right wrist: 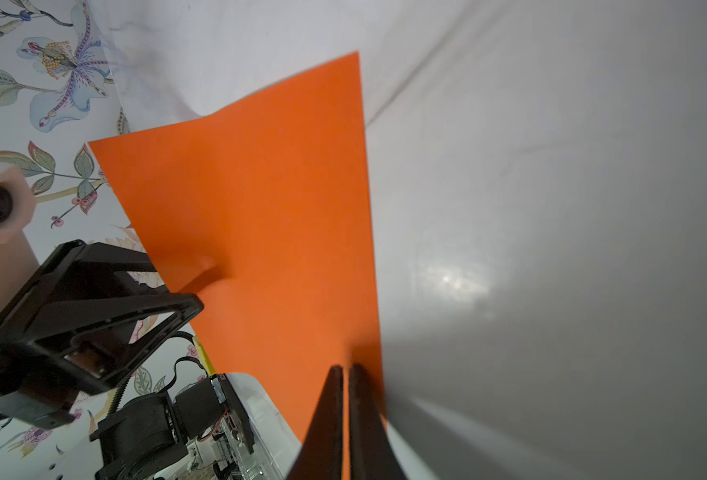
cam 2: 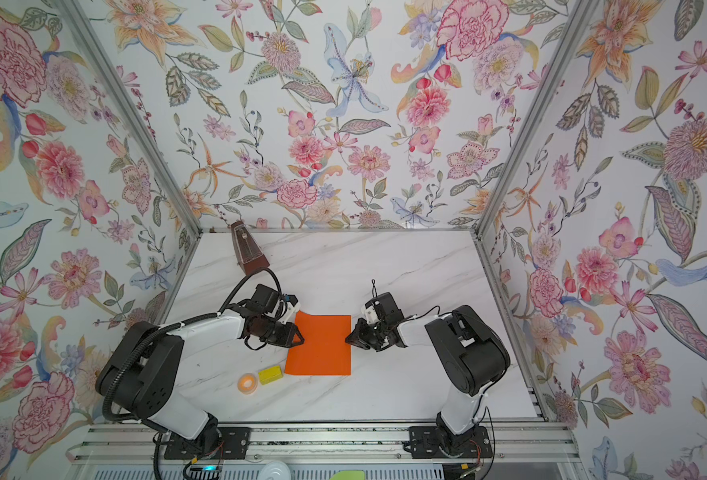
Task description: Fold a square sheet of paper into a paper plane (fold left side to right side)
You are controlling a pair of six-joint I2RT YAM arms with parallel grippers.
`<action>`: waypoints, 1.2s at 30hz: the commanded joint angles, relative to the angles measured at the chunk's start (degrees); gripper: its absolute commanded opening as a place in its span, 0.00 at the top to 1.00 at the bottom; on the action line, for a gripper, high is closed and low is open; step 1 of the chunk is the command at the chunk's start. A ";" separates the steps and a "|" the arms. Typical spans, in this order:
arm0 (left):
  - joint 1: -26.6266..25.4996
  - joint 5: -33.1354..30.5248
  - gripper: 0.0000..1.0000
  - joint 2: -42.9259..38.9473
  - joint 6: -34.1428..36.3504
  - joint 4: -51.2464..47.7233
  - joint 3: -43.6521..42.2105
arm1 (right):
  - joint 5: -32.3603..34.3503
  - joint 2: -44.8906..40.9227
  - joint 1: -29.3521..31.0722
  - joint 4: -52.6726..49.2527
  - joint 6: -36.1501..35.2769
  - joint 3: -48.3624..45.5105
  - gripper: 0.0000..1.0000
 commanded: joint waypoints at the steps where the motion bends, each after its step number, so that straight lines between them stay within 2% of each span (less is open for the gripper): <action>1: -1.50 4.36 0.59 -3.46 -1.00 0.46 1.09 | 2.13 1.70 0.69 -3.25 -0.90 0.11 0.91; 5: -4.35 5.93 0.47 -3.52 -3.27 2.42 1.51 | 2.21 1.67 0.75 -3.41 -0.90 0.21 0.91; 10: -7.83 7.21 0.39 -3.03 -6.55 7.09 2.64 | 2.22 1.67 0.68 -3.57 -0.89 0.21 0.91; 16: -10.21 8.00 0.33 0.69 -8.99 10.96 4.56 | 2.21 1.84 0.73 -3.66 -0.98 0.29 0.89; 20: -10.61 7.79 0.33 2.82 -9.89 12.73 4.87 | 2.21 1.57 0.72 -3.75 -1.06 0.14 0.87; 25: -10.74 7.52 0.40 4.74 -10.59 14.45 4.63 | 2.33 0.36 0.74 -3.84 -1.16 -0.14 0.86; 36: -10.74 7.00 0.68 6.26 -11.32 15.56 3.33 | 2.64 -5.39 0.72 -3.66 -0.73 -1.20 0.83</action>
